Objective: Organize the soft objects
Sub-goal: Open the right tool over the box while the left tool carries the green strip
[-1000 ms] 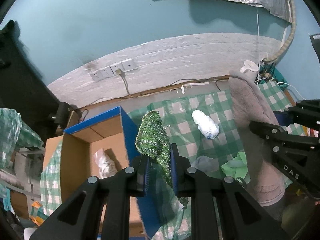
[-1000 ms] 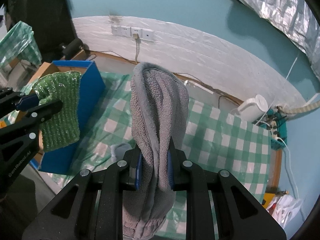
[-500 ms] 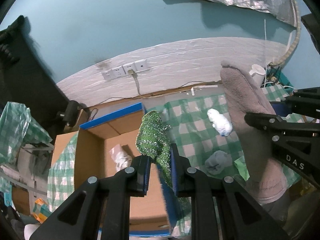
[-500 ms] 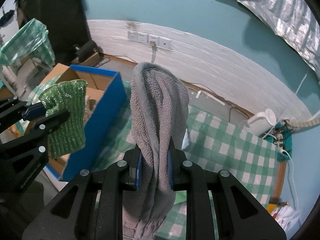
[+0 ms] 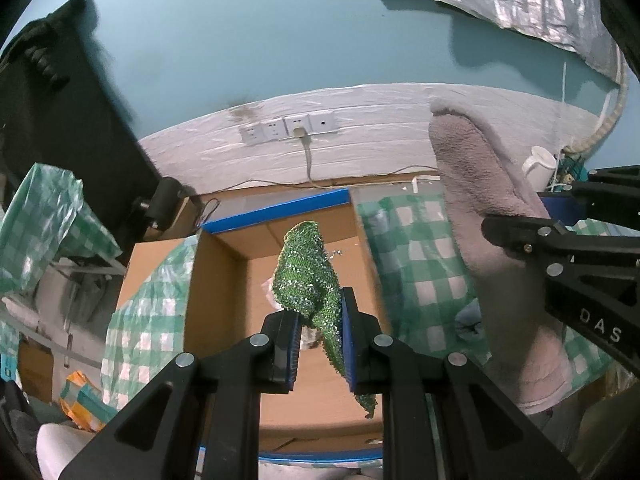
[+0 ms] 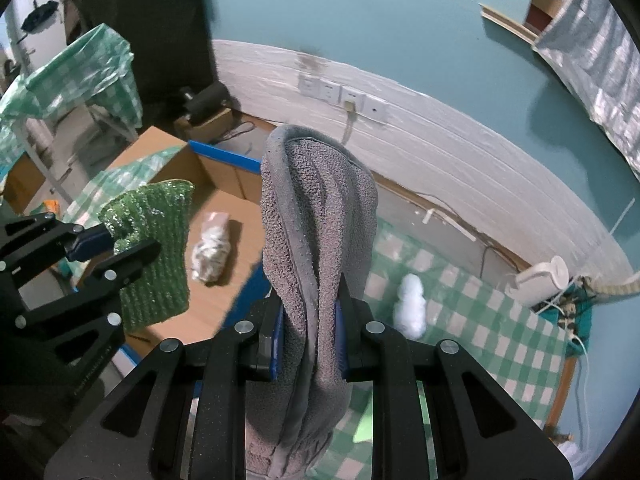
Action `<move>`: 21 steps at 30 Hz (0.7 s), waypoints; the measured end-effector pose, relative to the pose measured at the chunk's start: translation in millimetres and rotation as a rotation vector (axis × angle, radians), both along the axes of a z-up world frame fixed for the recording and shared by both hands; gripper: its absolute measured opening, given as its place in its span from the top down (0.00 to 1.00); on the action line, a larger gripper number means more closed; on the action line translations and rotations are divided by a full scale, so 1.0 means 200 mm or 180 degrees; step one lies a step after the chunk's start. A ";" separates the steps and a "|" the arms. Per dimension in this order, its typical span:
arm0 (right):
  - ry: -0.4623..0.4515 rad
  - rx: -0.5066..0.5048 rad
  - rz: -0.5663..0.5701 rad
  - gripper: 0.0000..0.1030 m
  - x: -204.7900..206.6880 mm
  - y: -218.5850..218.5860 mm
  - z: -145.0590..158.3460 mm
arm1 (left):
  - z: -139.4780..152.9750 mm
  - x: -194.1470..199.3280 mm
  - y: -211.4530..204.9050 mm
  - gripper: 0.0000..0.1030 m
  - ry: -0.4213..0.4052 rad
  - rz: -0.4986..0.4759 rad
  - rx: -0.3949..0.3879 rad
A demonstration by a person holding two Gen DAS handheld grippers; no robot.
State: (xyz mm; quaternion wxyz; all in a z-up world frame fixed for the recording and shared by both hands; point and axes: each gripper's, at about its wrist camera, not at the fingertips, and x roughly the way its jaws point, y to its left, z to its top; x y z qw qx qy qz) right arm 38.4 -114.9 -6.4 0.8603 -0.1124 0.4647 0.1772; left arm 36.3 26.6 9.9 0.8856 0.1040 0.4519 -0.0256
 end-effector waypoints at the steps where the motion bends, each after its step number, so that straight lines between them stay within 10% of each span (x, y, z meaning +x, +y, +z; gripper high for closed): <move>1: 0.0006 -0.0004 0.0018 0.82 0.01 0.03 0.00 | 0.00 0.00 0.01 0.83 -0.0001 0.0010 -0.0003; 21: 0.0166 0.0036 0.0389 0.82 0.08 0.55 -0.07 | -0.07 -0.01 0.44 0.83 0.0080 0.0540 -0.0044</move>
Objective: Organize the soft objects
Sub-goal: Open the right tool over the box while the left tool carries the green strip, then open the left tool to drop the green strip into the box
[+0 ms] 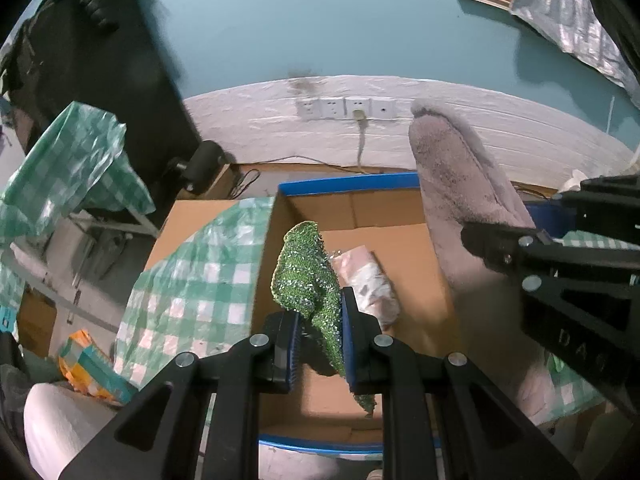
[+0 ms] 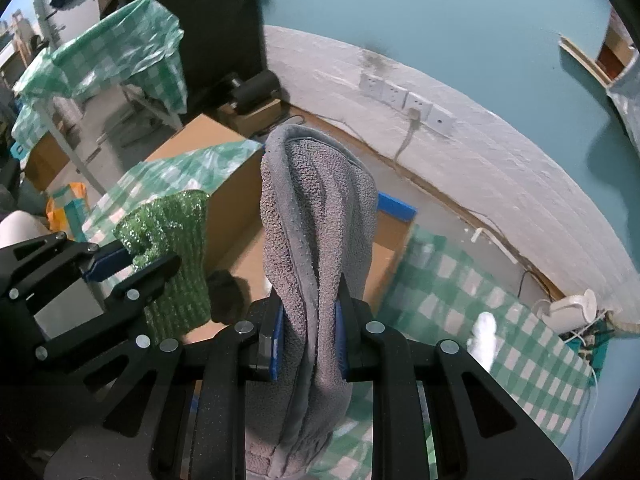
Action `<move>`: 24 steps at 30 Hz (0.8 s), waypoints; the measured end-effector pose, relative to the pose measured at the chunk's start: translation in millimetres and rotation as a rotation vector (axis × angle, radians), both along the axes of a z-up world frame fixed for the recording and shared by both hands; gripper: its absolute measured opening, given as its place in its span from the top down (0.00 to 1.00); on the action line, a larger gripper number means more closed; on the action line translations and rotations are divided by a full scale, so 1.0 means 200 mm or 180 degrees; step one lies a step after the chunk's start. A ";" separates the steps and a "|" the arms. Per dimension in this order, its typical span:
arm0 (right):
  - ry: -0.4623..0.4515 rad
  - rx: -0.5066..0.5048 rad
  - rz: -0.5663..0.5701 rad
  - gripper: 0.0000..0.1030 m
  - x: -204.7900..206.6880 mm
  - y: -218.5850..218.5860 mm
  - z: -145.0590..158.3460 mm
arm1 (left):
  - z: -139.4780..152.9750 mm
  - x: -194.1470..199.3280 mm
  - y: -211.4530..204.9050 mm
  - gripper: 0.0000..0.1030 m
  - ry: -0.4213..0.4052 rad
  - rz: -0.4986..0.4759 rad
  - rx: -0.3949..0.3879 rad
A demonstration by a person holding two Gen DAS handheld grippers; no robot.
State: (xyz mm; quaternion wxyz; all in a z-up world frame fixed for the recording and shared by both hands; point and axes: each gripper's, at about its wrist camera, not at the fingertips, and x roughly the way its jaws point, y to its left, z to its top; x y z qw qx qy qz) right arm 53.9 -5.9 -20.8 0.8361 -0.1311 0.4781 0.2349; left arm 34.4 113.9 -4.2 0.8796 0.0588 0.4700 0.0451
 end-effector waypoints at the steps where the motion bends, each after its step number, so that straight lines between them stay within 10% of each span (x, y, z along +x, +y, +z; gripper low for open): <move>1: 0.0015 0.0000 0.0016 0.82 0.00 0.02 -0.01 | -0.01 0.00 0.02 0.83 0.0013 0.0033 0.0018; 8: 0.0062 -0.0051 0.0098 0.78 0.01 0.12 -0.08 | -0.08 0.02 0.09 0.79 0.0127 0.0127 0.0040; 16: -0.0105 -0.0142 0.0014 0.38 0.01 0.12 -0.11 | -0.11 0.03 0.12 0.69 0.0177 0.0221 0.0121; 24: -0.0031 0.0018 -0.0139 0.35 0.04 0.02 -0.09 | -0.10 0.03 0.14 0.60 0.0141 0.0263 0.0102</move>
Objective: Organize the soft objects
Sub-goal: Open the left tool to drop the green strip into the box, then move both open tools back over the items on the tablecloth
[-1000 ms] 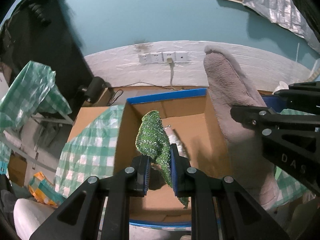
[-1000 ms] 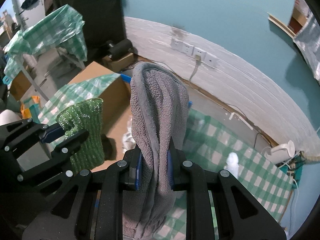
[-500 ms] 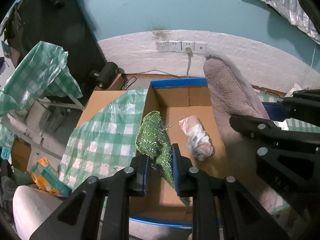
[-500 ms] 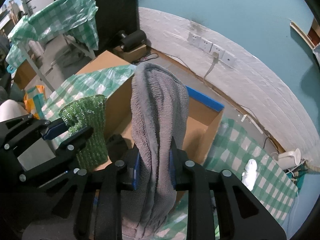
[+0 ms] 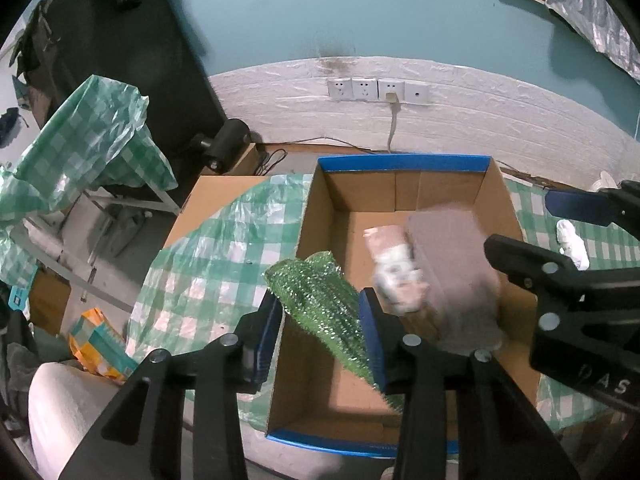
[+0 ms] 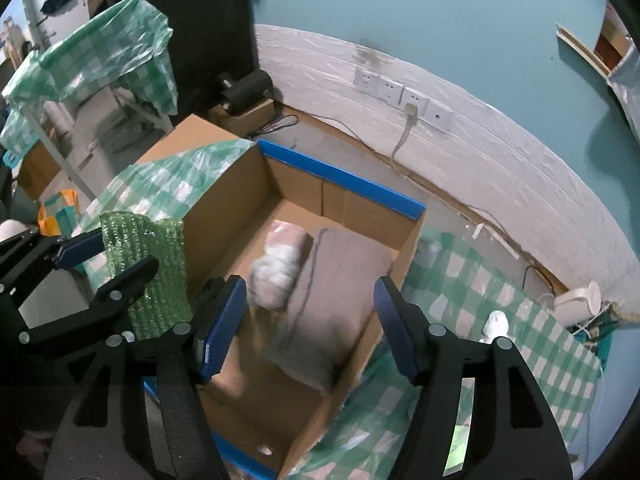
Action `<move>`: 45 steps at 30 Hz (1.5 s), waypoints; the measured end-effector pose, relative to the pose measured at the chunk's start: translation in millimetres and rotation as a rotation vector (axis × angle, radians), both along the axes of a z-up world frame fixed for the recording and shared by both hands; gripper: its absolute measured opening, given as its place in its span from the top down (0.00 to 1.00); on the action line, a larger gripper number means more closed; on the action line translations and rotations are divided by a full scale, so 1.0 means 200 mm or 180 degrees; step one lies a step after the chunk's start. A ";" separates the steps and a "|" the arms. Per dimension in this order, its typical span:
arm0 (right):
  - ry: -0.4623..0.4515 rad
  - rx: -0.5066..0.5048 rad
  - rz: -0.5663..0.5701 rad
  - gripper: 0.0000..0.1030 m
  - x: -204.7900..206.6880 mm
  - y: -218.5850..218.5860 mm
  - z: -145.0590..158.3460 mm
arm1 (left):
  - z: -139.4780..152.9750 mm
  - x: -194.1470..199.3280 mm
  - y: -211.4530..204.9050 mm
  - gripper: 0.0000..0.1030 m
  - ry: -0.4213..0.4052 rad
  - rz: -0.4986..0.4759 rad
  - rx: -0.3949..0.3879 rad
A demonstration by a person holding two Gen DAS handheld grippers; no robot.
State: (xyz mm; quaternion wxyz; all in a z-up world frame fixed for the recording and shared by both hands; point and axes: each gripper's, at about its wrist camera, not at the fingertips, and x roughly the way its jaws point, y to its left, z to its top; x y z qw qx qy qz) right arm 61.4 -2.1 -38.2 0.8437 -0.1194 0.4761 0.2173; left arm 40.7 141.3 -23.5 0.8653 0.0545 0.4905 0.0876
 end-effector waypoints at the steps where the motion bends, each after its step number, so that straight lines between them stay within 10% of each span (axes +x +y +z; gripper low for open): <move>1: 0.0000 0.0005 -0.0009 0.35 0.00 -0.01 0.00 | 0.00 0.00 -0.01 0.57 -0.0004 -0.0008 -0.0008; 45: 0.0176 -0.0062 -0.0568 0.28 -0.15 -0.77 -0.06 | 0.00 0.01 -0.52 0.28 0.0044 -0.0561 0.0176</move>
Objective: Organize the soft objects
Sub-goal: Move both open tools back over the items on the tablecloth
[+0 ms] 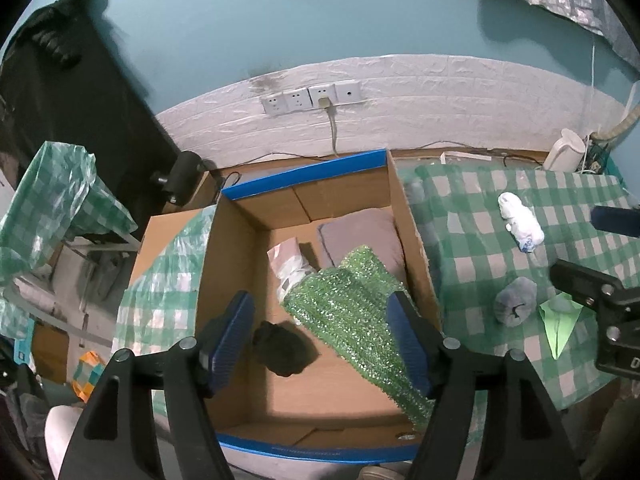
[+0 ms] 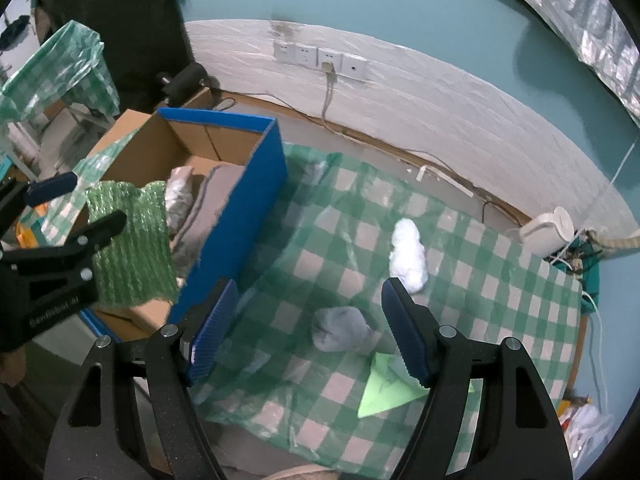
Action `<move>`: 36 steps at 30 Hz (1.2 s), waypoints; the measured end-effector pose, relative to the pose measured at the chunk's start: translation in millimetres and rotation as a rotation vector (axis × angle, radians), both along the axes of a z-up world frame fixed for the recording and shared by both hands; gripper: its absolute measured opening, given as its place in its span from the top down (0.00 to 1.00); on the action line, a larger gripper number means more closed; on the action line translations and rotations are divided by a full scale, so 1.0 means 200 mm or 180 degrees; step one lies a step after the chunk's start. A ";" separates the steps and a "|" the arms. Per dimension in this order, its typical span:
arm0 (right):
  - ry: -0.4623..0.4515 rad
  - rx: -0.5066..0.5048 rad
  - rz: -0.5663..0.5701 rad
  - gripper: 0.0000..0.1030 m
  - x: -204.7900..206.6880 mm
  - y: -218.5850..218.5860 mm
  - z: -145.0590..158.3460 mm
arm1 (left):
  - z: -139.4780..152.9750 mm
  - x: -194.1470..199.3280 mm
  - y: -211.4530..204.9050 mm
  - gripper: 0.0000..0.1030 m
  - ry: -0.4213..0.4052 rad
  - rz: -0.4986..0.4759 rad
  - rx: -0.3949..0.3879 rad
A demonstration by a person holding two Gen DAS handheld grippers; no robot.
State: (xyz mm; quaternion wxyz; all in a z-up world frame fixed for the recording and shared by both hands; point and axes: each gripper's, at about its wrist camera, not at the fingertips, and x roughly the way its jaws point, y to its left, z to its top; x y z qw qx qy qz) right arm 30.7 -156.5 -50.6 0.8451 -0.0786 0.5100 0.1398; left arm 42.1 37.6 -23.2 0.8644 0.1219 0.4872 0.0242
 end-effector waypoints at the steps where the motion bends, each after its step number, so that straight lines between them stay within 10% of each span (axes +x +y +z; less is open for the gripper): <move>1: 0.0013 0.0008 -0.0007 0.28 -0.01 -0.02 -0.01 | -0.01 0.01 0.00 0.28 0.0010 0.0024 0.0027; 6: 0.0025 0.0041 -0.0014 0.27 -0.03 -0.06 -0.02 | -0.09 0.05 0.03 0.29 0.0164 0.0122 0.0118; 12: 0.0039 0.0068 0.0054 0.27 -0.03 -0.03 -0.02 | -0.17 0.09 0.11 0.69 0.0459 0.0255 -0.0257; 24: 0.0070 0.0051 0.0041 0.27 -0.04 -0.06 -0.05 | -0.16 0.10 0.19 0.39 0.0494 0.0457 -0.0607; 36: 0.0247 -0.0038 -0.0211 0.27 -0.07 -0.29 -0.16 | -0.14 0.09 -0.04 0.38 0.0465 0.0130 -0.0539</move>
